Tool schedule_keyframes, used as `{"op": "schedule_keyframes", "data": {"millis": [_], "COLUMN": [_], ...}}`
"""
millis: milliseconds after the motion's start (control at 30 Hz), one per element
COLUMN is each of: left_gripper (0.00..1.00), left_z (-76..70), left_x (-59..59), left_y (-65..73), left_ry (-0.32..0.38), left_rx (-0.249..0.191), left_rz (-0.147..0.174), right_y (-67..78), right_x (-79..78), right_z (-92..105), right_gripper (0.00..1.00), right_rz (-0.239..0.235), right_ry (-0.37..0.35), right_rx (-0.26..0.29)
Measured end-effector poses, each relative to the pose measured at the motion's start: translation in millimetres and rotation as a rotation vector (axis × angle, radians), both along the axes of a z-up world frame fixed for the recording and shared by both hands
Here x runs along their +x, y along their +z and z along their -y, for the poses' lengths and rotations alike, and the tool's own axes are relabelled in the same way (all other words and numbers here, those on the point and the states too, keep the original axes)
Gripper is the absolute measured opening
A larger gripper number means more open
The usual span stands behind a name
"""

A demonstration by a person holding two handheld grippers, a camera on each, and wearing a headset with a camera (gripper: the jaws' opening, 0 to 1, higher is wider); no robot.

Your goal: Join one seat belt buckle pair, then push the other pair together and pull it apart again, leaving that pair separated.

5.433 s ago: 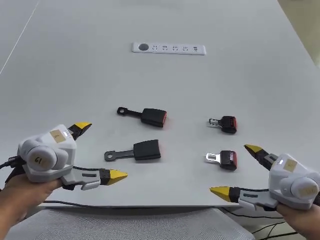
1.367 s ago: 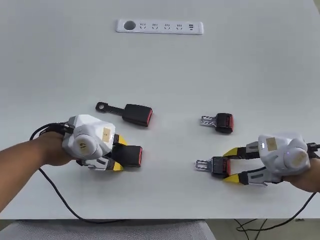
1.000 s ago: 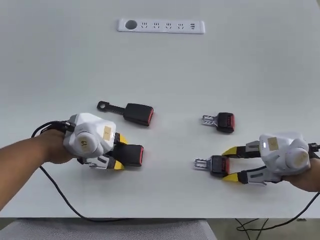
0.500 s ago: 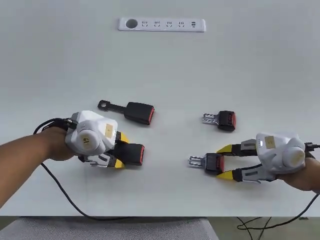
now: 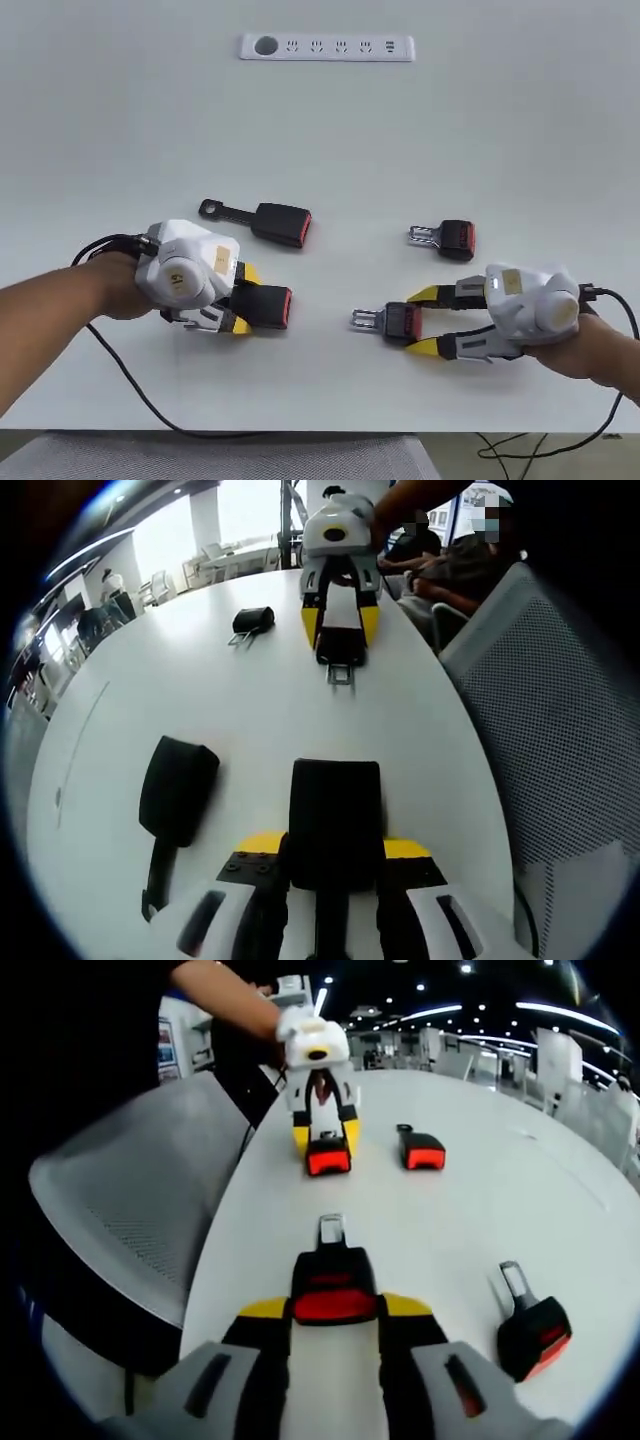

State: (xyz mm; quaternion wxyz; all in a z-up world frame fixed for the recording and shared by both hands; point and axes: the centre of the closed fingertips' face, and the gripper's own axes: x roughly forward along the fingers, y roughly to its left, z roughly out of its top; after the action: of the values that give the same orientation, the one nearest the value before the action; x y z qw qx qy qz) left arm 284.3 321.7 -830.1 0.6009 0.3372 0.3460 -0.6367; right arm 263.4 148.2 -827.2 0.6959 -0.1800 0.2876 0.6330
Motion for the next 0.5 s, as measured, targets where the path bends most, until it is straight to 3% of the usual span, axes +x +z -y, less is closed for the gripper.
{"op": "schedule_keyframes", "data": {"millis": [500], "left_gripper": [0.35], "left_z": [-0.1], "left_x": [0.2], "left_y": [-0.2], "left_ry": [-0.005], "left_rx": [0.014], "left_rz": [-0.001], "right_y": [0.9], "right_x": [7.6], "right_z": [-33.9], "right_gripper": [0.33], "right_rz": [-0.003], "right_ry": [0.001], "right_rx": [0.054]}}
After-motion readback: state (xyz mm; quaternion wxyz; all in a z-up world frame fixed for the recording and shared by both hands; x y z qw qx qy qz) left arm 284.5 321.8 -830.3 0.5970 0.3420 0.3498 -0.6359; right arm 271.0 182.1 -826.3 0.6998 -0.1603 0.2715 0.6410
